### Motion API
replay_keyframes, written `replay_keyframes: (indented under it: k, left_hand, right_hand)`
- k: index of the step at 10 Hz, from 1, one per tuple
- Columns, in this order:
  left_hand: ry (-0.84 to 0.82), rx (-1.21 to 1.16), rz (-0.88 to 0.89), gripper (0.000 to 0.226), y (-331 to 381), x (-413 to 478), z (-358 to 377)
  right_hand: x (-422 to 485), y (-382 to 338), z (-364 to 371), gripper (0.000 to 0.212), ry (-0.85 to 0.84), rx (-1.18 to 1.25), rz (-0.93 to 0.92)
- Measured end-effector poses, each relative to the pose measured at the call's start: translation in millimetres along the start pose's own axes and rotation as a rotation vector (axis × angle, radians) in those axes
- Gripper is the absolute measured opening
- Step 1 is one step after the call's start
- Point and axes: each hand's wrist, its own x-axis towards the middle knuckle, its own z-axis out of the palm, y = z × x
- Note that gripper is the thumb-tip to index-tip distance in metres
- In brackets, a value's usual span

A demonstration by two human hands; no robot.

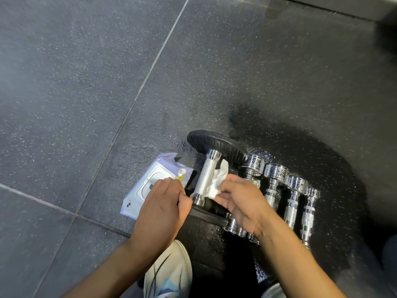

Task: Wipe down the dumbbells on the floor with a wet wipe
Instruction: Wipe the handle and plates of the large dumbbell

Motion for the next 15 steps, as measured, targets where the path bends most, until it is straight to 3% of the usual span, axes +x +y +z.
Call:
replay_keyframes:
  k: [2,3,9,10,11,13,14,15]
  left_hand:
    - [-0.005,-0.001,-0.004,0.018,1.0,-0.5,-1.3]
    - [-0.007,-0.001,-0.005,0.019,1.2,-0.1,-1.6]
    - [0.006,0.008,0.017,0.019,1.3,-0.4,-0.4]
    - [0.004,0.014,0.013,0.019,2.0,0.1,-0.9]
    - [-0.005,0.012,0.002,0.019,1.6,0.0,-1.1]
    - [-0.009,0.019,0.022,0.017,1.6,-1.1,-1.1]
    - [-0.005,0.03,0.039,0.016,-0.3,-2.1,-0.5]
    - [0.0,-0.001,0.006,0.016,-0.3,-2.0,0.3]
  right_hand:
    - [21.5,1.2,7.3,0.015,0.079,0.425,0.007]
    - [36.4,-3.5,12.8,0.022,0.117,0.492,-0.033]
    - [36.4,-4.0,14.5,0.045,-0.134,0.536,0.007]
    - [39.0,-10.0,23.8,0.057,-0.186,0.556,0.013]
    - [41.0,-12.2,28.7,0.064,-0.204,0.554,0.01]
    - [38.3,-3.5,14.4,0.05,-0.089,0.468,-0.069]
    - [23.8,-1.4,11.9,0.039,0.028,0.334,-0.178]
    - [10.4,-1.5,14.3,0.027,0.153,0.039,-0.355]
